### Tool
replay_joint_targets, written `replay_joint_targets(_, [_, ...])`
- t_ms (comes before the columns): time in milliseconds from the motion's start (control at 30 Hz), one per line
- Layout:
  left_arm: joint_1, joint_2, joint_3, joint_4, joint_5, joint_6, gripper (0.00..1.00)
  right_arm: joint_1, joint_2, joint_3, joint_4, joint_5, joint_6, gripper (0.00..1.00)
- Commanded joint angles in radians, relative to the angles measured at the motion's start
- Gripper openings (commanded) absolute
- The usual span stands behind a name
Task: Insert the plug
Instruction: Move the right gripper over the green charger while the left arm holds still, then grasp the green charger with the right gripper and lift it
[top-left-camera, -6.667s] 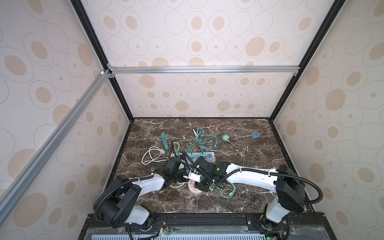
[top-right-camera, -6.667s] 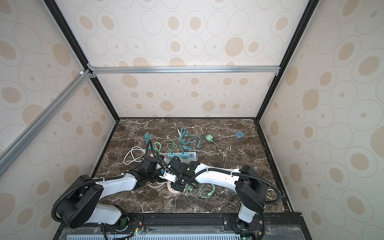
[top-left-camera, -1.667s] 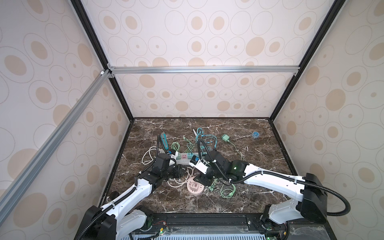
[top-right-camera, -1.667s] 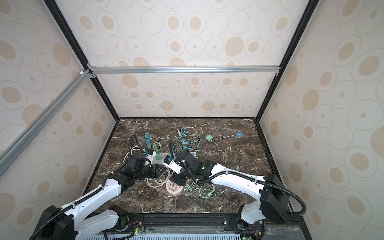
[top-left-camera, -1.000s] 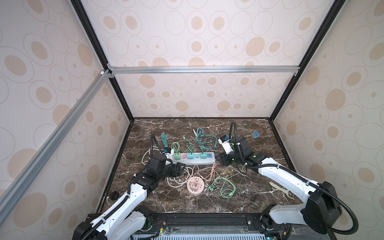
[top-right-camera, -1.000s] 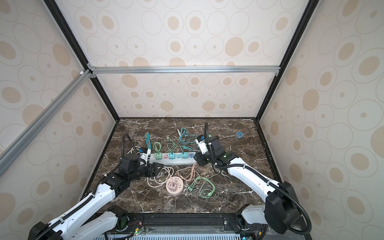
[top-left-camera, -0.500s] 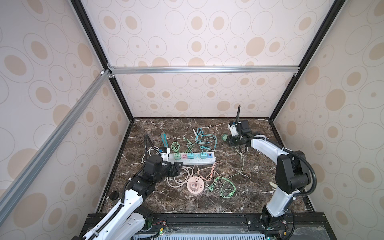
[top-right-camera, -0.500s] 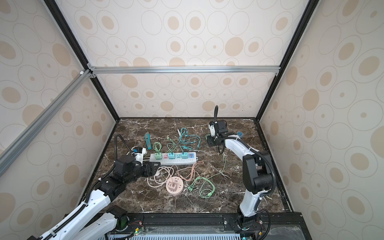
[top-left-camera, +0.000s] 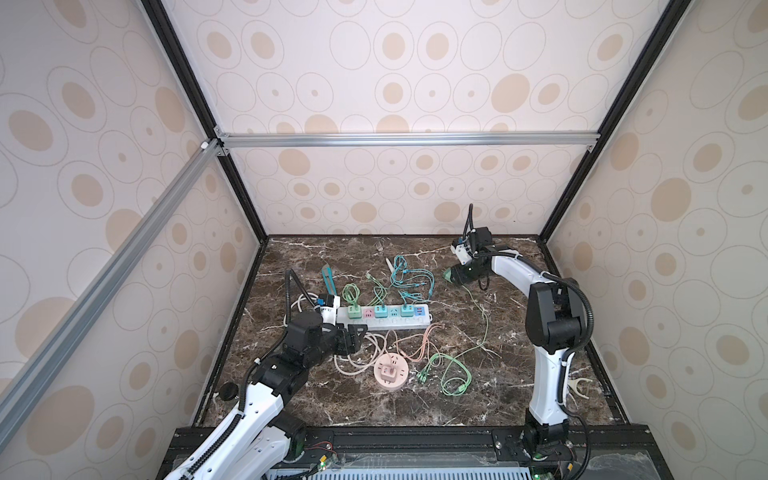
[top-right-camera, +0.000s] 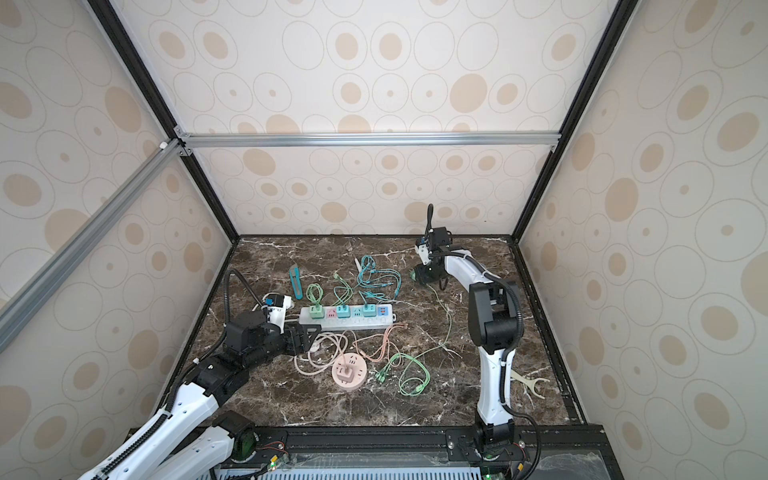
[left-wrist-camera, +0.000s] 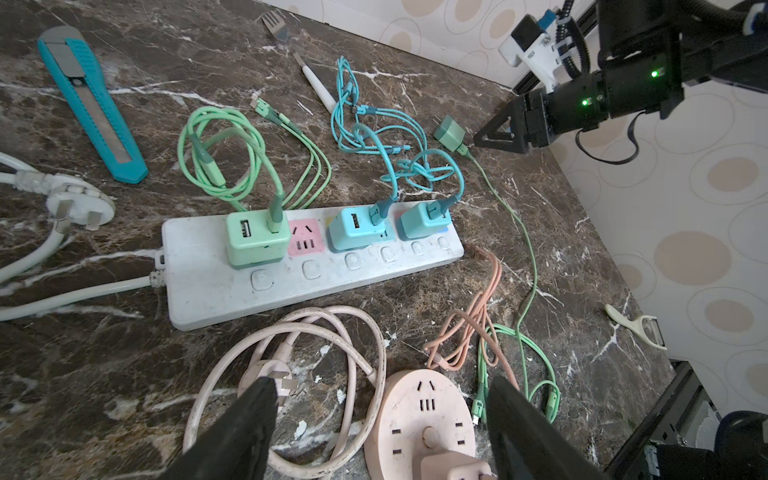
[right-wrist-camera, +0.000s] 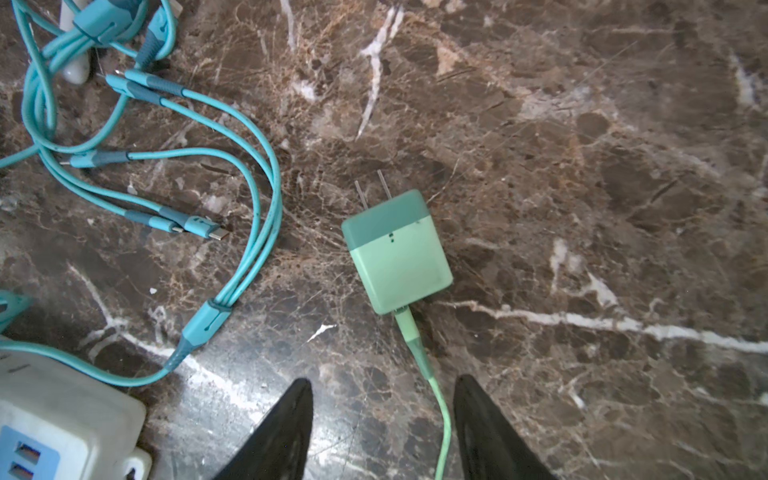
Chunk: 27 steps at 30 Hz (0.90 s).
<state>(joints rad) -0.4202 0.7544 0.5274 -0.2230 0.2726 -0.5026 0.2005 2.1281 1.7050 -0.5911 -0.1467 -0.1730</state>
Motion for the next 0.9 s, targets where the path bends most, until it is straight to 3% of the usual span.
replay_joint_targets(0, [0.007,-0.009,0.028,0.002,0.021,0.027,0.80,-0.004,0.051,0.064,-0.064,-0.009,-0.064,0.60])
replay_joint_targets(433, [0.008,-0.036,0.033,-0.010,0.029,0.039,0.80,-0.007,0.233,0.281,-0.151,0.009,-0.145,0.66])
replay_joint_targets(867, [0.008,-0.016,0.037,0.015,0.038,0.041,0.80,-0.007,0.274,0.296,-0.146,-0.016,-0.155,0.61])
